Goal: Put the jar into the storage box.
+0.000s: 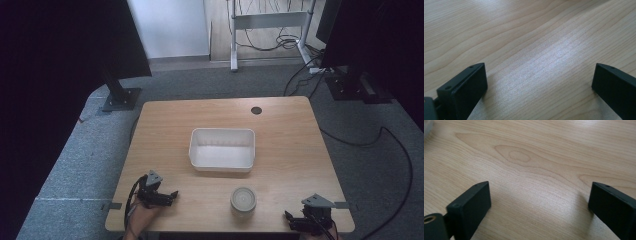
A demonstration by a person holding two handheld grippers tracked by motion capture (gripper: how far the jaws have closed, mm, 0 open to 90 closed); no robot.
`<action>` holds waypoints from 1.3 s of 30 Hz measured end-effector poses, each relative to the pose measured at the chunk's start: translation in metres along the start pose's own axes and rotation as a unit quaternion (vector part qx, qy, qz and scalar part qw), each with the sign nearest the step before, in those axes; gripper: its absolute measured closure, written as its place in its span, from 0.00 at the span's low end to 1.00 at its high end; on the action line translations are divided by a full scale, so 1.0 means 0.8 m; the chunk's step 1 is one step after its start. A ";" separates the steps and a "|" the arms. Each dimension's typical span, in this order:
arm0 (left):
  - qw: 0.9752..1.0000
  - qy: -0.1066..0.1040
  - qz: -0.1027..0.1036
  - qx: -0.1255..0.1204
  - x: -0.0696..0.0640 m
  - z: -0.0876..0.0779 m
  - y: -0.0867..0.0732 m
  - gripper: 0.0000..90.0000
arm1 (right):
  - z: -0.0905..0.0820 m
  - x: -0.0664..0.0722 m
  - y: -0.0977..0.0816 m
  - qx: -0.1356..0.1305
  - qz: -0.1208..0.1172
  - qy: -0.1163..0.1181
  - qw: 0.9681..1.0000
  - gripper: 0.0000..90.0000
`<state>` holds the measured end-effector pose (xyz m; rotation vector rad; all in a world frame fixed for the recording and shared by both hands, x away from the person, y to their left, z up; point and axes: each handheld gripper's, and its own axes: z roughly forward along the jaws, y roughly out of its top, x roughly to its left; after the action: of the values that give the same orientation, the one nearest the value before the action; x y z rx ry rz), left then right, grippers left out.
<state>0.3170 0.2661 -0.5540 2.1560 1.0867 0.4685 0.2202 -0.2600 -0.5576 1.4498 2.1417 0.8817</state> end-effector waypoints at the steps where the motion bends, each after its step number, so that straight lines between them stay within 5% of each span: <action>1: 1.000 0.000 0.000 0.000 0.000 0.000 0.000 0.00 | 0.000 0.000 0.000 -0.001 0.001 0.001 1.000 0.06; 15: 1.000 0.000 0.000 0.000 0.000 0.000 0.000 0.00 | 0.002 0.002 0.000 0.006 -0.010 0.011 1.000 0.00; 39: 1.000 0.000 0.000 0.000 0.000 0.000 0.000 0.00 | 0.000 0.002 0.000 0.003 -0.014 0.017 1.000 0.05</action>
<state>0.3170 0.2661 -0.5539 2.1566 1.0867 0.4683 0.2194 -0.2583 -0.5571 1.4133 2.1854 0.8972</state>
